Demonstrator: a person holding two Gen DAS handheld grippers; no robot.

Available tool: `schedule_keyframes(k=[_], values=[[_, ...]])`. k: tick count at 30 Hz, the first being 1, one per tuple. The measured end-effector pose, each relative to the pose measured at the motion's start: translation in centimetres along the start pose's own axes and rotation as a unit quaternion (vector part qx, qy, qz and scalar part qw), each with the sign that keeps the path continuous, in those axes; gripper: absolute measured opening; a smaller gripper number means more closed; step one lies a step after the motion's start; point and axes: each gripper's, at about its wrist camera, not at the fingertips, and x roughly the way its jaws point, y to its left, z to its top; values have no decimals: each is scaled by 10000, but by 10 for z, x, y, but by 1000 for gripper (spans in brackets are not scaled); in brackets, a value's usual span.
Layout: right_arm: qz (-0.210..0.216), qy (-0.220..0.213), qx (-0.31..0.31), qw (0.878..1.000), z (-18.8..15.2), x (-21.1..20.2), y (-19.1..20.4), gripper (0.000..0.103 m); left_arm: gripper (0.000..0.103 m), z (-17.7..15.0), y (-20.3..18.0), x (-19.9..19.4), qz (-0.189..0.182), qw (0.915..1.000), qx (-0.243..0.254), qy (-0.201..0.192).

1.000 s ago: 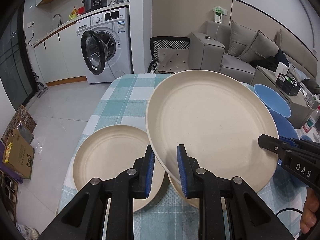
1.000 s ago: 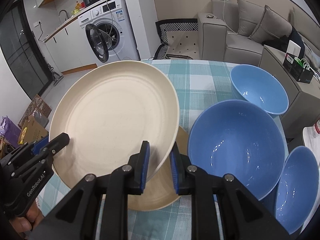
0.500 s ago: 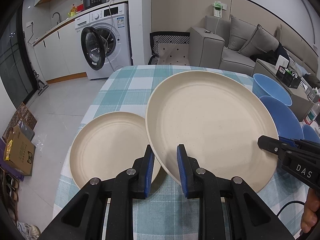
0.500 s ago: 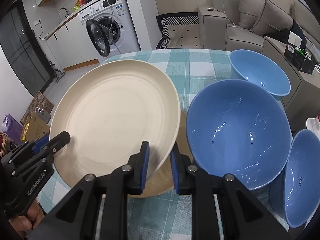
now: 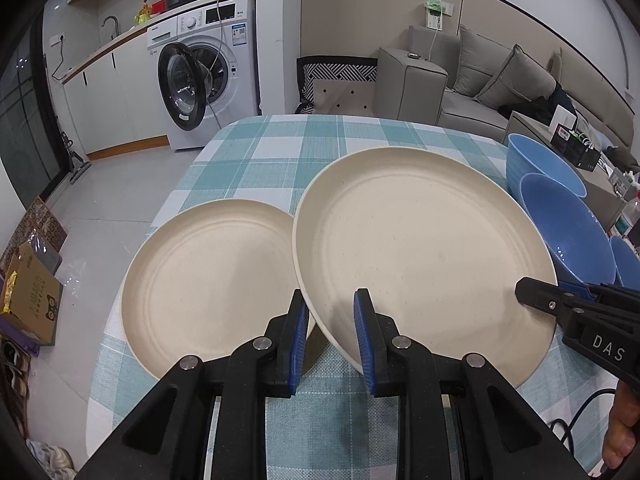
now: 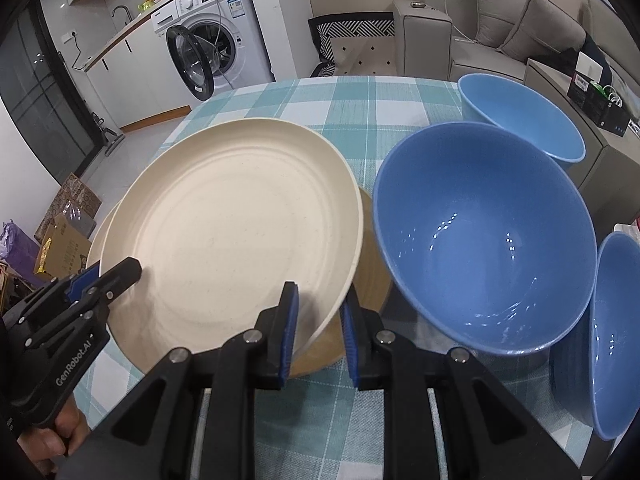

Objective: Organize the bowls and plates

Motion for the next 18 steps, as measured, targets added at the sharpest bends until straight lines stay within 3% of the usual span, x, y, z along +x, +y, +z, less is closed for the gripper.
schedule_keyframes(k=[18], values=[[-380,135,-48,9992,-8,15,1,22,22,-9,-5,33,-46,9998,147,98]])
